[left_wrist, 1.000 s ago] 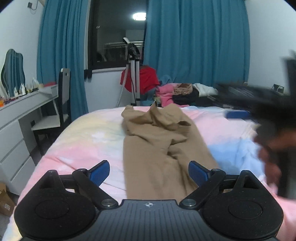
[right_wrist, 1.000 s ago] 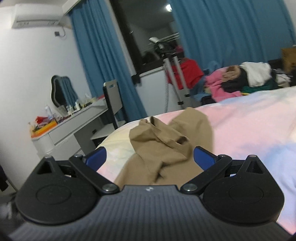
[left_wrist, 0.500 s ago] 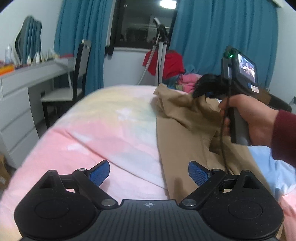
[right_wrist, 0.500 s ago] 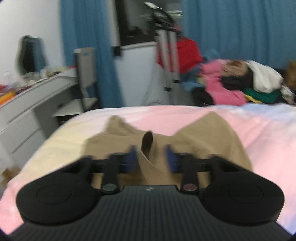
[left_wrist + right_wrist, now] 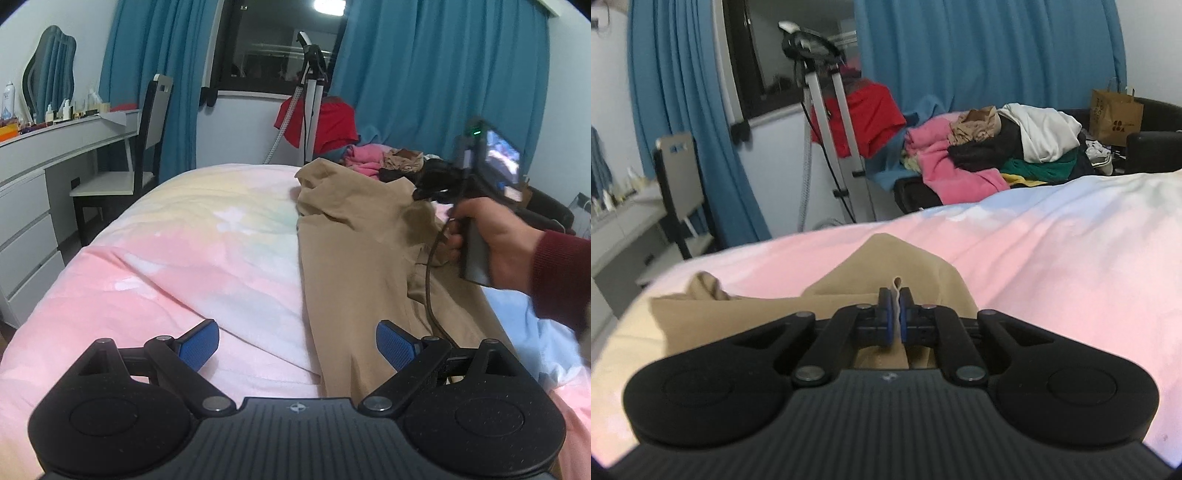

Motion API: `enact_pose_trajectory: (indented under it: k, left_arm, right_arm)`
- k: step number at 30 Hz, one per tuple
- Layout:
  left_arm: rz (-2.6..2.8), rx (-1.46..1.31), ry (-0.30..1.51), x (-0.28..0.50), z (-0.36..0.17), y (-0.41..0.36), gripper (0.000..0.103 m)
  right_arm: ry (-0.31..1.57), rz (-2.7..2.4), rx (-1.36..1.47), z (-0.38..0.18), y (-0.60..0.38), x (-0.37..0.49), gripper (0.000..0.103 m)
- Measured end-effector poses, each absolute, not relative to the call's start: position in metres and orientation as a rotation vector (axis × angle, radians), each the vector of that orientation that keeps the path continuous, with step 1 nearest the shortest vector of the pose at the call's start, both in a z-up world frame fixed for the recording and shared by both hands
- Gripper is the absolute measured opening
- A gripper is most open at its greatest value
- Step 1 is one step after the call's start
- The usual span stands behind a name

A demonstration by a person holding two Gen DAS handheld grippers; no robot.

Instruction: Fold clothes

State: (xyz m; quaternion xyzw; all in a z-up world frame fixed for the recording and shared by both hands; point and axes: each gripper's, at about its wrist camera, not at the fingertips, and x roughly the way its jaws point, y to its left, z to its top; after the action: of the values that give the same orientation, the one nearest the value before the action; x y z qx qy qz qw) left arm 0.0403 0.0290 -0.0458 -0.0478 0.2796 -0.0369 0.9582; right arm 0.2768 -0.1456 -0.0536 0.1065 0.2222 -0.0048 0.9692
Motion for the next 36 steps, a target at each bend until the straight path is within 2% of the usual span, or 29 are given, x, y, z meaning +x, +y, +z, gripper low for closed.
enact_pose_trajectory:
  k: [3, 9, 11, 12, 13, 14, 15, 19, 23, 30, 36]
  left_arm:
    - [-0.073, -0.103, 0.572, 0.039, -0.044, 0.028, 0.093]
    - [-0.070, -0.090, 0.555, 0.029, -0.036, 0.021, 0.093]
    - [-0.068, -0.076, 0.544, 0.024, -0.032, 0.017, 0.093]
    - [-0.068, -0.064, 0.535, 0.020, -0.029, 0.015, 0.093]
    - [-0.067, -0.052, 0.526, 0.017, -0.027, 0.013, 0.093]
    - [-0.066, -0.041, 0.517, 0.014, -0.024, 0.012, 0.093]
    - [-0.067, -0.036, 0.512, 0.010, -0.022, 0.010, 0.093]
    - [-0.065, -0.061, 0.543, -0.003, -0.017, 0.009, 0.094]
    - [-0.076, -0.103, 0.680, -0.017, -0.024, 0.005, 0.095]
    - [-0.056, -0.121, 0.838, -0.040, -0.040, -0.002, 0.095]
    - [-0.017, -0.105, 0.864, -0.055, -0.046, -0.004, 0.094]
  right_arm:
    - [0.450, 0.003, 0.229, -0.049, -0.153, 0.258, 0.008]
    - [0.462, 0.095, 0.276, -0.023, -0.174, 0.155, 0.010]
    - [0.454, 0.100, 0.262, -0.014, -0.181, 0.119, 0.019]
    - [0.446, 0.102, 0.252, -0.011, -0.185, 0.100, 0.045]
    - [0.432, 0.108, 0.250, -0.009, -0.189, 0.080, 0.080]
    - [0.417, 0.118, 0.254, -0.006, -0.193, 0.063, 0.096]
    - [0.398, 0.126, 0.258, -0.004, -0.197, 0.046, 0.103]
    - [0.395, 0.221, 0.290, 0.007, -0.203, -0.003, 0.103]
    - [0.432, 0.236, 0.344, -0.001, -0.210, -0.036, 0.103]
    - [0.613, 0.203, 0.356, -0.041, -0.210, -0.056, 0.103]
    - [0.642, 0.193, 0.319, -0.051, -0.204, -0.065, 0.103]
